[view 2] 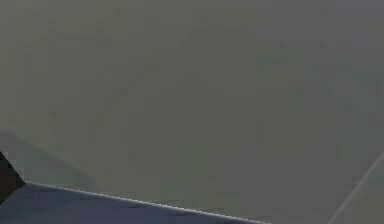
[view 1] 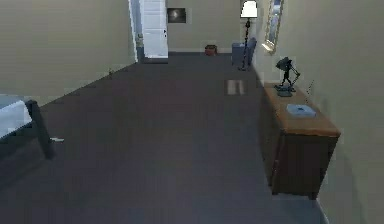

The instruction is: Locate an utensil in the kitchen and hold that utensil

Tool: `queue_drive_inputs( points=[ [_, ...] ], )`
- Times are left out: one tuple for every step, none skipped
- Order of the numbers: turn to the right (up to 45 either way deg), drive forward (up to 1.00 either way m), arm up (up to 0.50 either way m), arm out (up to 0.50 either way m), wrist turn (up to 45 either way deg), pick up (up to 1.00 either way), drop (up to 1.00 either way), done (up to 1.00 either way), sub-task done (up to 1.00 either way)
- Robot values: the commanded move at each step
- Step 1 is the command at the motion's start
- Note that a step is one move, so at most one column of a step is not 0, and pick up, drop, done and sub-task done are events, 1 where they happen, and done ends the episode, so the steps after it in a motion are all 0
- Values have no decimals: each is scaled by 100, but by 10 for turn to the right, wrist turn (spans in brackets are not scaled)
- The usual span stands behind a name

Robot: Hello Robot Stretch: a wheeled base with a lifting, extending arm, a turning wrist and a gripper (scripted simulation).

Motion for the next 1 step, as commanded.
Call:
queue_drive_inputs(
  points=[
    [0, 20, 0, 0, 0, 0, 0, 0, 0]
  ],
)
